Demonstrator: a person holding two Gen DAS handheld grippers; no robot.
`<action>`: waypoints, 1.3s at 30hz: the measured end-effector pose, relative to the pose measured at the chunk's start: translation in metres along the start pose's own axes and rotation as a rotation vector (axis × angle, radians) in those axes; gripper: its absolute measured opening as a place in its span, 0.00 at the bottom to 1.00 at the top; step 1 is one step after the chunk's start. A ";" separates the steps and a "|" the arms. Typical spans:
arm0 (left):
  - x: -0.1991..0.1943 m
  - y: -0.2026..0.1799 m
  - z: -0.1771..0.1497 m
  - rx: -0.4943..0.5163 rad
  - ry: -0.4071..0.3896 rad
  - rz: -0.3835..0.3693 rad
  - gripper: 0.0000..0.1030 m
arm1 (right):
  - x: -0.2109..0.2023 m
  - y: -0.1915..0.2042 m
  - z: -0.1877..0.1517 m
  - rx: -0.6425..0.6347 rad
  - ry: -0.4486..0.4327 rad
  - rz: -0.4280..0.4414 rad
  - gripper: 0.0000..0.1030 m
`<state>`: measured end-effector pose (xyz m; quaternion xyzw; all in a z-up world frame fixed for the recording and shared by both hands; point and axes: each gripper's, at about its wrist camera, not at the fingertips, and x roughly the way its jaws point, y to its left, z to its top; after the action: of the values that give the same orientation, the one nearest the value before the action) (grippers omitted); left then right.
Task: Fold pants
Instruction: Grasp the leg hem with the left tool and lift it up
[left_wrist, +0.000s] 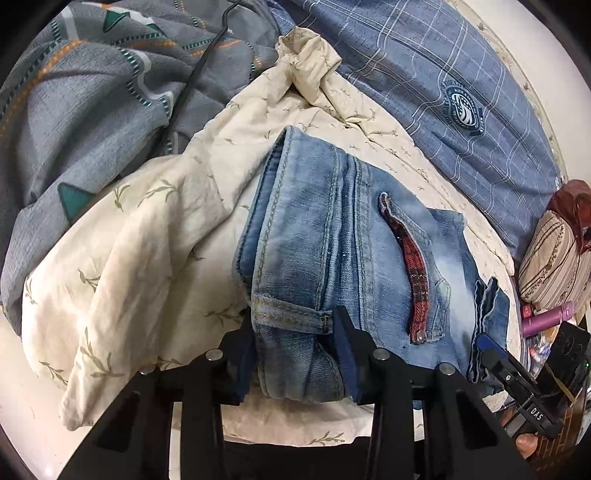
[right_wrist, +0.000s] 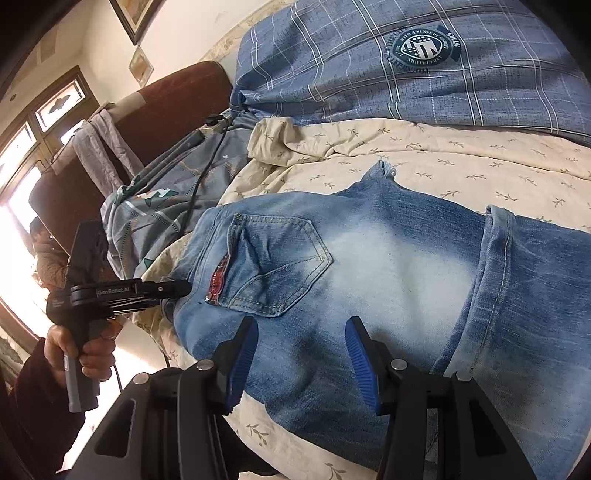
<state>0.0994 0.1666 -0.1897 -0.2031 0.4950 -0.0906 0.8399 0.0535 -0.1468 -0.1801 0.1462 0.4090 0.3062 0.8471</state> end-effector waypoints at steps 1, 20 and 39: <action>0.002 0.003 0.000 -0.016 0.009 0.000 0.51 | 0.000 0.000 0.000 0.000 0.000 0.000 0.51; -0.017 -0.024 0.009 0.020 -0.081 0.023 0.24 | -0.007 -0.018 0.004 0.074 -0.037 -0.051 0.51; -0.080 -0.207 -0.009 0.470 -0.201 -0.048 0.20 | -0.098 -0.111 0.002 0.415 -0.332 -0.126 0.51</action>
<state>0.0624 0.0065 -0.0411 -0.0220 0.3695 -0.2027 0.9066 0.0527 -0.2953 -0.1750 0.3390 0.3269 0.1343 0.8719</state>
